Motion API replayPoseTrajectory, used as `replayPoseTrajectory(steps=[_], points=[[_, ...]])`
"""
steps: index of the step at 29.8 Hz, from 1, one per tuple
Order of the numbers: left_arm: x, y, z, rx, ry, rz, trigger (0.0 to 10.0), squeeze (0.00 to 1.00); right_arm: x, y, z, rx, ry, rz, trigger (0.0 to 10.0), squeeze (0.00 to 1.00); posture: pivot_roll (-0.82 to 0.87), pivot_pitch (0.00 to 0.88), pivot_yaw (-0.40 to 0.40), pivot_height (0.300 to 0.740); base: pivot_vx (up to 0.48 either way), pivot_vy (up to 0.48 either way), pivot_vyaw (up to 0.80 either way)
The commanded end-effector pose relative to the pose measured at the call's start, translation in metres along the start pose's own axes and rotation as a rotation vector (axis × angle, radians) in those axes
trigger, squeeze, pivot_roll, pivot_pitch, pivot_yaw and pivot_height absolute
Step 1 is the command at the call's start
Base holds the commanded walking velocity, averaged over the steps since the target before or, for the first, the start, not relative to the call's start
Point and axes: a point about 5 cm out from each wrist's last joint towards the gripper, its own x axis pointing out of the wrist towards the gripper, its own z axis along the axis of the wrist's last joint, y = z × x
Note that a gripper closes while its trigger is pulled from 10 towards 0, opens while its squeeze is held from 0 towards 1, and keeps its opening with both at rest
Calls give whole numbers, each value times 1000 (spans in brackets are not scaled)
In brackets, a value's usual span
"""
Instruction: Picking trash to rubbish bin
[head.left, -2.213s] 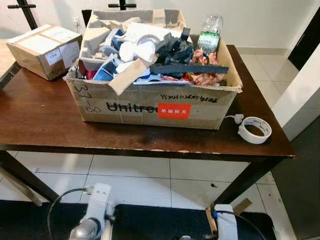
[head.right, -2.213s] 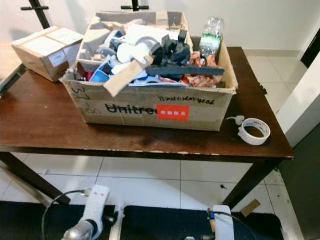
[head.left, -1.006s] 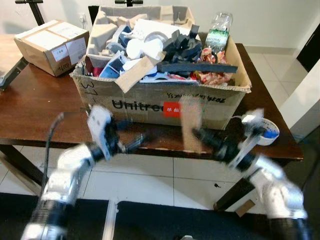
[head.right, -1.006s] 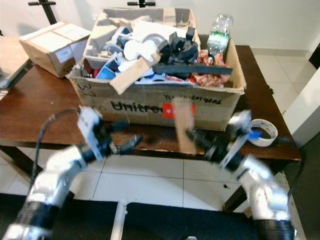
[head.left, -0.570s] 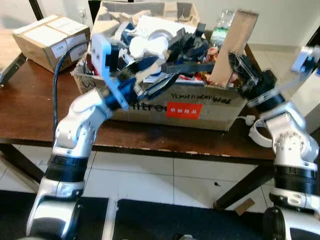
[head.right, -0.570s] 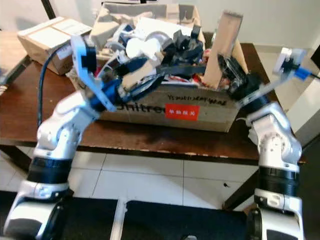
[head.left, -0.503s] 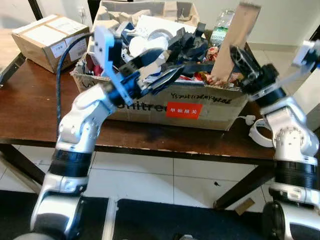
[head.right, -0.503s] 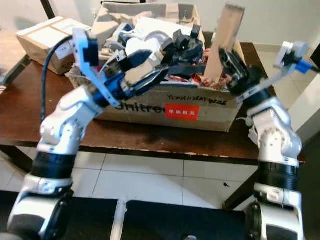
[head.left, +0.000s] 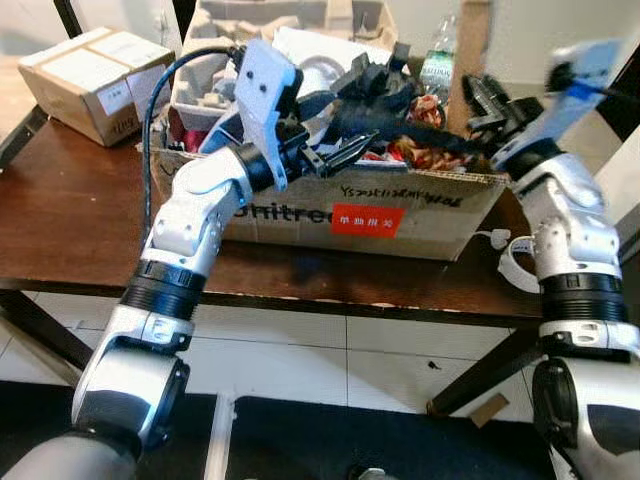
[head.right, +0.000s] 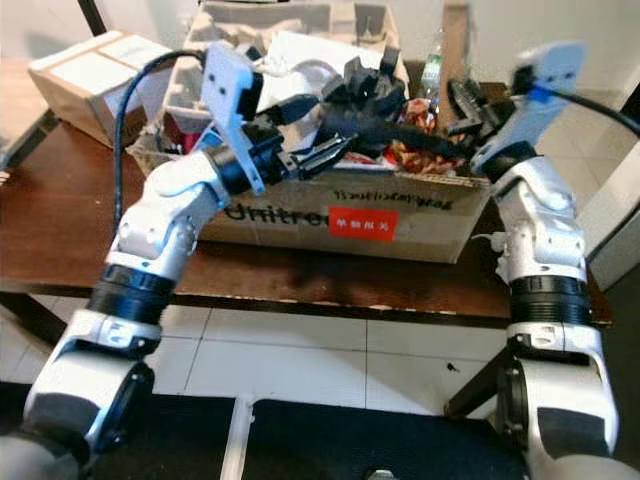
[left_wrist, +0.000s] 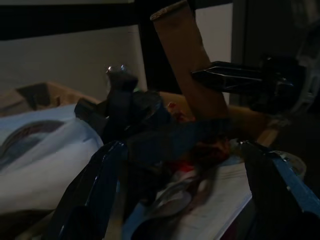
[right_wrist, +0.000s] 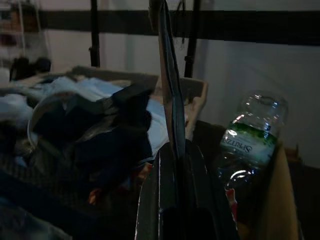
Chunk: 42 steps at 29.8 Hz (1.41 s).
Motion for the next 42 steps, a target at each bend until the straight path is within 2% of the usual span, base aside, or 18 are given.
replayPoseTrajectory(steps=[1,4,12,13,14,15,26,27,29,30,31,33,34,36,37,40,41,42], points=[[3,3,4,37,6,-4,10000,0,2,1,-9,-73,62,3,10000,0,61,169,7,740,0,0,0],[5,5,2,40,10,4,10000,0,5,2,-17,-148,113,8,10000,0,62,171,7,740,0,0,0],[11,16,4,33,-10,73,10000,0,11,4,-27,-199,181,20,10000,0,70,177,7,740,0,0,0],[11,17,4,24,-19,74,10000,0,12,2,-27,-195,186,15,10000,384,70,176,6,740,0,0,0],[12,17,5,17,-25,75,10000,0,12,2,-27,-192,188,12,10000,384,70,176,6,740,0,0,0],[12,17,6,5,-35,74,10000,0,13,0,-26,-191,192,6,10000,1000,70,176,5,740,0,0,0],[15,11,10,-8,-55,-33,10000,0,16,-5,-23,-297,202,-8,10000,1000,68,173,4,740,0,0,0],[15,11,10,-8,-56,-38,10000,0,16,-6,-22,-302,200,-11,10000,373,68,173,4,740,0,0,0],[14,10,10,-9,-61,-43,10000,0,17,-8,-19,-298,185,-19,10000,373,69,174,4,740,0,0,0],[13,10,15,-32,-93,-53,10000,0,19,-13,-8,-237,134,-36,10000,0,69,174,4,740,0,0,0],[13,10,18,-47,-114,-60,10000,0,20,-16,-2,-196,104,-44,10000,0,69,174,4,740,0,0,0],[7,12,30,-105,-176,-87,10000,0,21,-24,18,-46,0,-37,10000,0,68,174,5,740,0,0,0],[6,12,32,-117,-188,-95,10000,0,21,-25,23,-15,-23,-31,10000,0,68,174,5,740,0,0,0],[-4,9,40,-137,-207,-164,10000,0,17,-23,36,89,-82,93,10000,0,65,173,7,740,0,0,0],[-4,9,40,-137,-207,-164,10000,0,17,-23,36,89,-82,93,10000,0,65,173,7,740,0,0,0],[-15,3,43,-137,-188,-234,10000,0,7,-13,42,133,-85,302,10000,0,65,173,5,740,0,0,0],[-22,0,38,-110,-139,-266,10000,0,-6,-5,40,160,-63,450,10000,0,67,174,2,740,0,0,0],[-22,0,38,-110,-139,-266,10000,0,-6,-5,40,160,-63,450,10000,0,67,174,2,740,0,0,0]])
